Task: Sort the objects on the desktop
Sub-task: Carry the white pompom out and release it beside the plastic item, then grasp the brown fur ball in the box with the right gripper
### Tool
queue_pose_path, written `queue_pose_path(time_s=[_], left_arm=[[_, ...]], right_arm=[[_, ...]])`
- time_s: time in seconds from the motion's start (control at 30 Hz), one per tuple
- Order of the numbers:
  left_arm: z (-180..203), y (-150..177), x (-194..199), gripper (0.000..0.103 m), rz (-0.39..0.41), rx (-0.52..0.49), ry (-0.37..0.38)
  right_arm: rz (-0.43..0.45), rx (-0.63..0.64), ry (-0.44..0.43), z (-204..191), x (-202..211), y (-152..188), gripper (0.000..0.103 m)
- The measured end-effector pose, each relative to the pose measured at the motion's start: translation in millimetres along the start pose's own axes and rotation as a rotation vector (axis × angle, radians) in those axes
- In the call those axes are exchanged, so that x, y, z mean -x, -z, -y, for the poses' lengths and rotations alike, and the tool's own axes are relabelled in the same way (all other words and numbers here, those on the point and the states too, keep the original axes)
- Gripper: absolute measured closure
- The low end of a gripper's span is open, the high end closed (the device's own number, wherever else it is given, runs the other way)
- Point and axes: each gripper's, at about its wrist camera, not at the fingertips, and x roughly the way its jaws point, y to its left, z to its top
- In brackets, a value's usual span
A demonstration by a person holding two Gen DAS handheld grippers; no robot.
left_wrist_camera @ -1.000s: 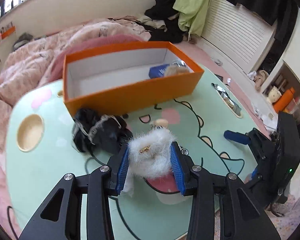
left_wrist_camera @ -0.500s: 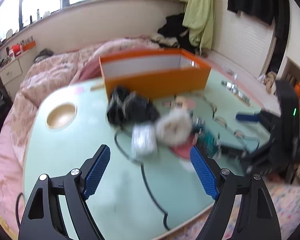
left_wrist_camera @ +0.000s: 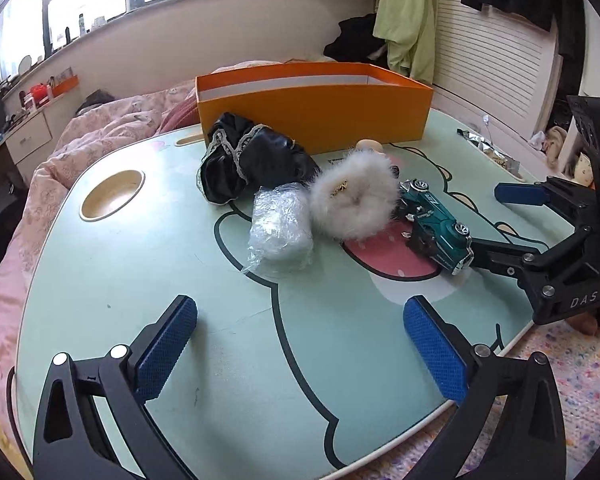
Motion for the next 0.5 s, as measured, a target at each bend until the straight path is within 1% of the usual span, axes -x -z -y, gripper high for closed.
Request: queue_pose_path(time_s=[0.2, 0.27, 0.3, 0.33, 0.37, 0.4, 0.43, 0.47, 0.5], left_arm=[[1.0, 1.5, -0.2, 0.0, 0.001, 0.0, 0.001], [0.7, 1.7, -0.2, 0.0, 0.002, 0.0, 0.001], [0.7, 1.7, -0.5, 0.0, 0.003, 0.001, 0.002], [0.6, 1.9, -1.2, 0.0, 0.004, 0.001, 0.004], [0.1, 2.2, -1.5, 0.0, 0.005, 0.001, 0.005], [-0.8, 2.7, -1.2, 0.0, 0.006, 0.001, 0.007], [-1.2, 3.3, -1.0, 0.0, 0.007, 0.001, 0.008], [-1.1, 3.5, -1.1, 0.0, 0.008, 0.001, 0.008], [-1.3, 3.9, -1.1, 0.0, 0.008, 0.001, 0.008]], right_arm=[[-0.001, -0.001, 0.002, 0.7, -0.5, 1.1, 0.0], [-0.002, -0.015, 0.016, 2.8, 0.0, 1.2, 0.0], [-0.002, -0.026, 0.025, 4.5, -0.2, -0.4, 0.001], [0.0, -0.037, 0.034, 6.0, 0.7, -1.7, 0.004], [0.005, -0.047, 0.044, 7.6, 2.8, -2.2, 0.017], [0.005, -0.055, 0.049, 8.7, 4.8, -3.7, 0.036], [-0.007, -0.061, 0.042, 9.5, 6.1, -7.3, 0.045], [-0.031, -0.062, 0.023, 9.9, 6.6, -14.1, 0.056], [-0.053, -0.061, 0.005, 10.0, 7.2, -21.9, 0.057]])
